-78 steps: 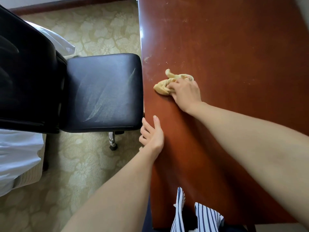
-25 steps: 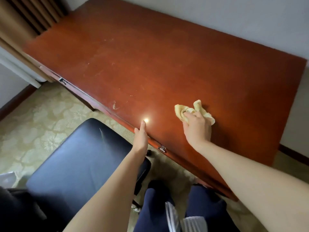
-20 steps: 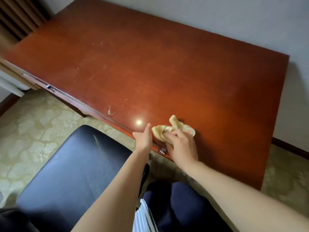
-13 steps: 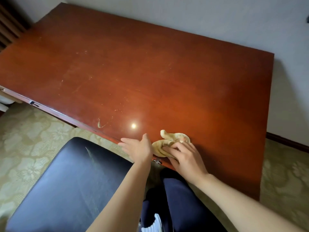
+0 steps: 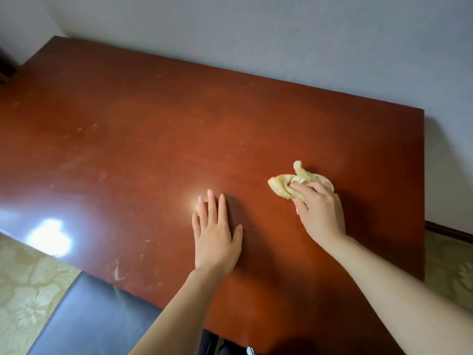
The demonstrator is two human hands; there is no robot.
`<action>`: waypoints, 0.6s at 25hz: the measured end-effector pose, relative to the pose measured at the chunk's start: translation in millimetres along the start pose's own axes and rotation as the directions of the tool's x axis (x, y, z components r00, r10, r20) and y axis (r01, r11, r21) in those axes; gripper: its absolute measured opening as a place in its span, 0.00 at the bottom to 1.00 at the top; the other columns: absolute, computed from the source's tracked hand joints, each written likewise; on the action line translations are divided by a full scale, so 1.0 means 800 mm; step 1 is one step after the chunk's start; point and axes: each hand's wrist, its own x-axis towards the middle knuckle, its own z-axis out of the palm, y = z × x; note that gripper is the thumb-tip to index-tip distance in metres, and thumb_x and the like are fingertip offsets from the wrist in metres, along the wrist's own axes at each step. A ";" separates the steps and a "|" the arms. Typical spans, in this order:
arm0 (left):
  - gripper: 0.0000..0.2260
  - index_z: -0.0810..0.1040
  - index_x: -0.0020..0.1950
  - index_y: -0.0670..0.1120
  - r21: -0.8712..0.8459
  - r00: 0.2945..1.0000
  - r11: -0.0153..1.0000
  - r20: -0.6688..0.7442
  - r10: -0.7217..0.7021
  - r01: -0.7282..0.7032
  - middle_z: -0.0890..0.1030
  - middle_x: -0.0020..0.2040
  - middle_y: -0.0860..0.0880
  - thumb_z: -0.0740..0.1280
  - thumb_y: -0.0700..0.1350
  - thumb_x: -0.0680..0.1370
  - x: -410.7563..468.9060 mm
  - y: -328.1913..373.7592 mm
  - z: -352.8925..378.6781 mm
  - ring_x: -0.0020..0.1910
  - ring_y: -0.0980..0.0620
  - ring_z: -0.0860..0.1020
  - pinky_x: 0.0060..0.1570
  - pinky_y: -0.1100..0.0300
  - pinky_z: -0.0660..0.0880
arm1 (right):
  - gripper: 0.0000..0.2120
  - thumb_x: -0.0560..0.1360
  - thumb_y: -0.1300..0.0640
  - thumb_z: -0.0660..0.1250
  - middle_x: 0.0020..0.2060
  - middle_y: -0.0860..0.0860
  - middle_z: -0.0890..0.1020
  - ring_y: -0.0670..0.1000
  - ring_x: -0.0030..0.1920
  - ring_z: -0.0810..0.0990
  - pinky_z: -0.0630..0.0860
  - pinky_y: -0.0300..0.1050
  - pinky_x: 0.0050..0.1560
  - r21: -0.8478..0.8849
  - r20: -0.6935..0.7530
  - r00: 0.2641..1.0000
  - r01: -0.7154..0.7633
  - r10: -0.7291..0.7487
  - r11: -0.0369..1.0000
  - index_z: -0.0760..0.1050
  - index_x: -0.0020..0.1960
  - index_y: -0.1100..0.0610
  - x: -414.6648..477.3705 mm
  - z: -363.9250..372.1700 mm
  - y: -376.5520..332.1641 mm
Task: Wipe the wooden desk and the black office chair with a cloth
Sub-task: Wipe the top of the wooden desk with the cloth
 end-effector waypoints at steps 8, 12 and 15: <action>0.35 0.40 0.77 0.43 0.081 0.986 0.994 -0.154 -0.056 0.069 0.36 0.76 0.48 0.42 0.62 0.77 0.051 0.007 0.019 0.75 0.52 0.34 0.72 0.52 0.31 | 0.12 0.76 0.57 0.66 0.51 0.50 0.80 0.53 0.53 0.77 0.68 0.47 0.59 0.039 -0.043 0.983 -0.179 0.181 0.983 0.77 0.59 0.50 0.136 0.027 -0.025; 0.35 0.44 0.78 0.43 0.008 0.984 0.998 -0.170 -0.061 0.064 0.43 0.78 0.48 0.47 0.61 0.77 0.054 0.006 0.023 0.77 0.53 0.40 0.74 0.53 0.38 | 0.15 0.77 0.56 0.64 0.55 0.50 0.79 0.53 0.56 0.76 0.70 0.49 0.60 0.019 -0.006 0.996 -0.091 0.091 0.996 0.75 0.63 0.49 0.175 0.047 -0.056; 0.35 0.43 0.78 0.44 -0.025 0.984 0.998 -0.172 -0.055 0.051 0.42 0.78 0.49 0.47 0.62 0.77 0.053 0.006 0.022 0.76 0.54 0.40 0.74 0.54 0.39 | 0.14 0.77 0.57 0.64 0.53 0.50 0.79 0.53 0.55 0.76 0.69 0.50 0.59 0.047 0.063 0.993 0.094 -0.097 0.994 0.77 0.62 0.49 0.178 0.057 -0.085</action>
